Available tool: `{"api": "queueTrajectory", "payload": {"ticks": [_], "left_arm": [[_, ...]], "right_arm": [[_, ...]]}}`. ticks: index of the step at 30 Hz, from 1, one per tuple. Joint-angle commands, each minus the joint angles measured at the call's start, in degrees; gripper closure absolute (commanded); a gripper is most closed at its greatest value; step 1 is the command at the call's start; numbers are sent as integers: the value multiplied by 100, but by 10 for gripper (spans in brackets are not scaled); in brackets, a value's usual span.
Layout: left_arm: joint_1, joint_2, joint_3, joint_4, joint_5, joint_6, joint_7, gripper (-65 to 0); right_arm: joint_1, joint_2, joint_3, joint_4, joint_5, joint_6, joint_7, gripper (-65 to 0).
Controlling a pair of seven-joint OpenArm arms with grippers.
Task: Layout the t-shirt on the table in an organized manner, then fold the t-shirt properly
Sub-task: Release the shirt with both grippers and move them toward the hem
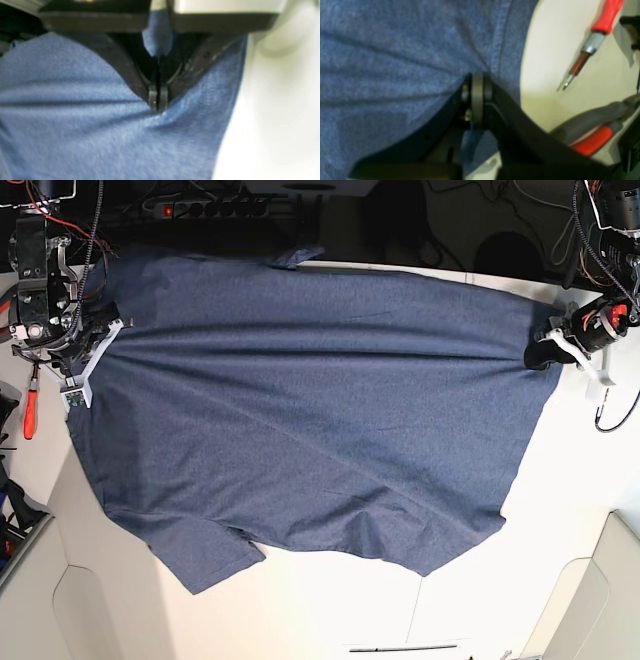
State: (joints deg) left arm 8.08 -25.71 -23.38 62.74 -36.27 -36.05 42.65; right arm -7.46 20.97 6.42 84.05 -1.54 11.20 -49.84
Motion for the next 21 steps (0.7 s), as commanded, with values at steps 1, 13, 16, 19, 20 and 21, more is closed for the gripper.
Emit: {"api": "queueTrajectory", "payload": {"ticks": [1, 13, 16, 19, 20, 21], "left_arm": [[76, -111, -33, -44, 758, 566, 302, 0], [83, -79, -682, 330, -1399, -395, 1016, 0], [83, -79, -1128, 595, -2564, -395, 1451, 0], [81, -81, -1451, 828, -3309, -395, 1685, 0], [81, -81, -1506, 892, -3414, -395, 1696, 0], [79, -81, -1519, 942, -3471, -395, 1696, 0]], "right_arm": [[-44, 87, 39, 4, -101, -37, -256, 0], [-52, 90, 37, 490, -76, -55, -249, 0], [-52, 87, 37, 828, -74, -98, -249, 0], [-50, 87, 37, 1193, -76, -205, -247, 0], [-50, 87, 37, 1305, -74, -205, -245, 0], [-50, 87, 37, 1405, -74, -205, -238, 0]]}}
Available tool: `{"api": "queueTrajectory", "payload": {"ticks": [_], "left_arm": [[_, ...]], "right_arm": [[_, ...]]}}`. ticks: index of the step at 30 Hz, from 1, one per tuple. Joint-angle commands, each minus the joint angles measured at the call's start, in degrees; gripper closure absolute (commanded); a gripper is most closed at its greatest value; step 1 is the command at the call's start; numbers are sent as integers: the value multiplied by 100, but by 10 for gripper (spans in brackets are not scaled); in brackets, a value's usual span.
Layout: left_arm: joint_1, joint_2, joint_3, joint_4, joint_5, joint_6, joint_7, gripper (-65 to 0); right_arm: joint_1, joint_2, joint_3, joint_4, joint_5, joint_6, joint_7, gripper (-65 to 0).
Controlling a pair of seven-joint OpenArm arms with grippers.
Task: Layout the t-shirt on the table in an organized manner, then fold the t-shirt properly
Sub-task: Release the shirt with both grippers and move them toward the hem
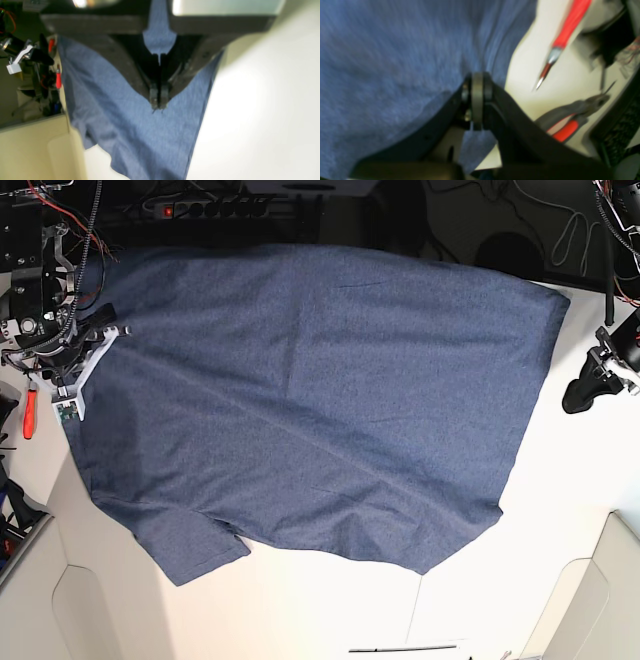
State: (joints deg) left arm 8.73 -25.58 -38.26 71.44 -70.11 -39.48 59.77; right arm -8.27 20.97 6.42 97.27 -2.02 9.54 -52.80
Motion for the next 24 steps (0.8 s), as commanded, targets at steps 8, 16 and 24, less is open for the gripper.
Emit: {"api": "queueTrajectory", "payload": {"ticks": [8, 16, 24], "left_arm": [[-713, -59, 944, 125, 433, -52, -522, 0], [-2822, 127, 3327, -350, 3580, 275, -2118, 0], [-4833, 728, 5025, -3158, 5171, 997, -3344, 0]], "right_arm": [[304, -20, 37, 365, 315, -260, 702, 0], [1209, -518, 35, -55, 358, -271, 992, 0], [2588, -702, 31, -2791, 404, -74, 1325, 0]]}}
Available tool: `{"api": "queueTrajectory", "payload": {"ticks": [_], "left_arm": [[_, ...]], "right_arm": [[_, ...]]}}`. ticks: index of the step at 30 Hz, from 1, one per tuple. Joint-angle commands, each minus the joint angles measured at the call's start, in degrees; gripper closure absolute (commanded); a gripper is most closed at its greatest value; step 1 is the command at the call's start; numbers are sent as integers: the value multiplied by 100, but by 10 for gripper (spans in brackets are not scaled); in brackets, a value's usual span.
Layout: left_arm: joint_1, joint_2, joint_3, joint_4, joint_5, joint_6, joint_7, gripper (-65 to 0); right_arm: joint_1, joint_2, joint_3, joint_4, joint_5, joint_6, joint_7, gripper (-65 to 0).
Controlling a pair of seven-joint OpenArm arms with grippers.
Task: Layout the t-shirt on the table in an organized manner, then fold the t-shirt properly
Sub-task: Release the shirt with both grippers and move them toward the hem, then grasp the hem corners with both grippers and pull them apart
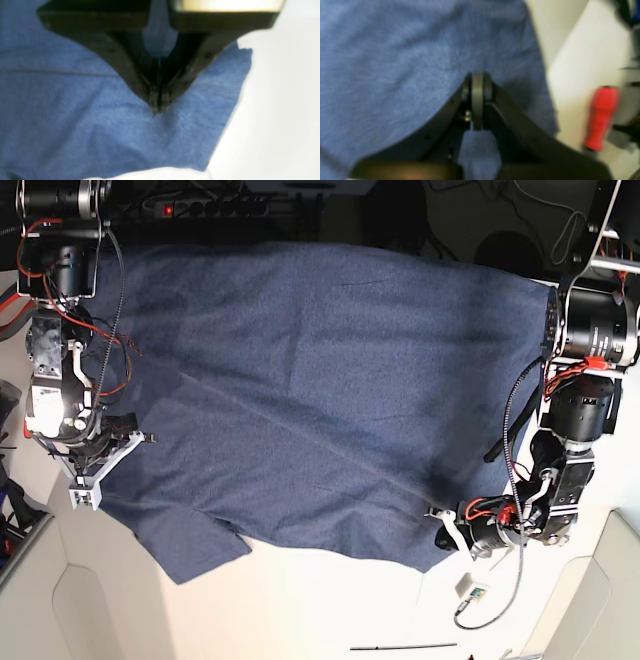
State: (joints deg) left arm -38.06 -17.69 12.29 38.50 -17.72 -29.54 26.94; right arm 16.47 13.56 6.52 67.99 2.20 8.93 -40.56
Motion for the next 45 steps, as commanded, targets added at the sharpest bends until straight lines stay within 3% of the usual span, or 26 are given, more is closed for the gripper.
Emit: {"api": "queueTrajectory", "payload": {"ticks": [1, 7, 10, 12, 17, 20, 25, 29, 31, 34, 37, 41, 45], "left_arm": [[-345, 22, 66, -308, 24, 0, -245, 0], [-706, 348, 173, -1725, 581, 111, -1180, 0], [-610, 385, 173, -1829, 824, 337, -1300, 0], [-535, 385, 173, -1838, 977, 553, -1333, 0], [-448, 352, 173, -1838, 1233, 916, -1427, 0], [-448, 291, 173, -1838, 1392, 1132, -1504, 0], [-448, 168, 173, -1838, 1672, 1403, -1556, 0], [-448, 22, 173, -1867, 1668, 1410, -1558, 0], [-450, -44, 173, -1860, 1626, 1290, -1659, 0], [-446, -140, 173, -1762, 1300, 726, -2223, 0], [-450, -142, 170, -1565, 881, 391, -2374, 0], [-446, 11, 173, -1421, 592, -505, -2369, 0], [-315, 317, 173, -1423, 745, -435, -2347, 0]], "right_arm": [[282, 35, 20, -249, -20, 46, 136, 0], [881, 39, 22, -1969, -282, -55, 354, 0], [955, 39, 22, -2337, -671, -706, 356, 0], [951, 39, 22, -2347, -800, -817, 372, 0], [981, -22, 20, -2337, -691, -693, 470, 0], [986, -129, 20, -2337, -516, -400, 481, 0], [986, -442, 20, -2337, -455, -361, 675, 0], [988, -743, 20, -2337, -455, -70, 791, 0], [986, -879, 20, -2337, -457, -57, 909, 0], [986, -1032, 20, -2337, -457, -57, 1043, 0], [984, -1075, 20, -2337, -457, -57, 1060, 0], [984, -1045, 20, -2337, -590, -87, 1060, 0], [966, -951, 20, -2334, -1209, -658, 968, 0]]}}
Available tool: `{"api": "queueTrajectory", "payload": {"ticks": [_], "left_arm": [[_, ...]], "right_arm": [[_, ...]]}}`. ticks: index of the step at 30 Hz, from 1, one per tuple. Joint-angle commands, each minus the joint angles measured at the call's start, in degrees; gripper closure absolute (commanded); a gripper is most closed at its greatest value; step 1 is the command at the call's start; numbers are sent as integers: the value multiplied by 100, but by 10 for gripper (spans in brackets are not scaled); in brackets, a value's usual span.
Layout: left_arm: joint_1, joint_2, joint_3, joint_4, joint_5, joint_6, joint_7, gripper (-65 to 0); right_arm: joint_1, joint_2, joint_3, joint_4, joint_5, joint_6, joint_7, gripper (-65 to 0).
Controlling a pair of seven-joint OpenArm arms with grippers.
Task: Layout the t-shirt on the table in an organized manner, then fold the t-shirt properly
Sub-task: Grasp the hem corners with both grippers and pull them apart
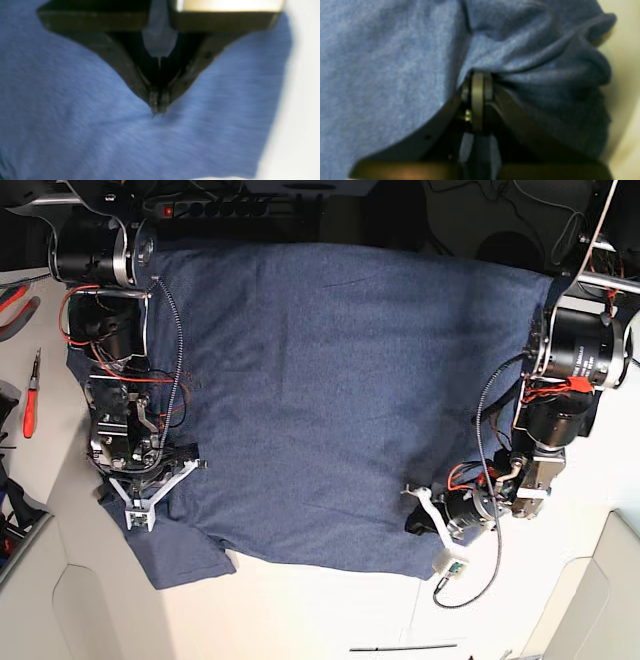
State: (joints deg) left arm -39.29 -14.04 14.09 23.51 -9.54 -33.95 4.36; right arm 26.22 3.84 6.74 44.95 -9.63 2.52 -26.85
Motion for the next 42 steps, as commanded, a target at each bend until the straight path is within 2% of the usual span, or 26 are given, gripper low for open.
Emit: {"api": "queueTrajectory", "payload": {"ticks": [1, 4, 6, 9, 11, 16, 23, 26, 31, 42], "left_arm": [[-142, 26, -7, 76, 44, 153, -94, 0], [37, 173, -7, 76, 382, 623, -120, 0], [140, 195, -7, 74, 472, 787, -181, 0], [240, 181, -7, 74, 564, 857, -186, 0], [284, 175, -7, 74, 728, 960, -179, 0], [251, 116, -7, 74, 835, 1412, -188, 0], [201, -33, -7, 74, 857, 1471, -236, 0], [195, -68, -7, 74, 866, 1641, -317, 0], [-81, -157, -7, 74, 986, 1982, -461, 0], [-931, -345, -7, 74, 955, 1980, -492, 0]], "right_arm": [[-9, 63, -2, -31, -190, -173, -470, 0], [-7, 179, -2, -31, -621, -496, -647, 0], [-9, 249, -2, -31, -831, -682, -684, 0], [-7, 326, 0, -31, -994, -868, -728, 0], [-7, 343, -2, -31, -986, -866, -726, 0], [-7, 343, -2, -28, -570, -494, -723, 0], [9, 197, -4, -28, 225, 136, -538, 0], [70, 136, -42, -28, 483, 352, -173, 0], [446, 28, -57, -28, 514, 352, 280, 0], [1644, 63, -61, -28, 514, 350, 197, 0]]}}
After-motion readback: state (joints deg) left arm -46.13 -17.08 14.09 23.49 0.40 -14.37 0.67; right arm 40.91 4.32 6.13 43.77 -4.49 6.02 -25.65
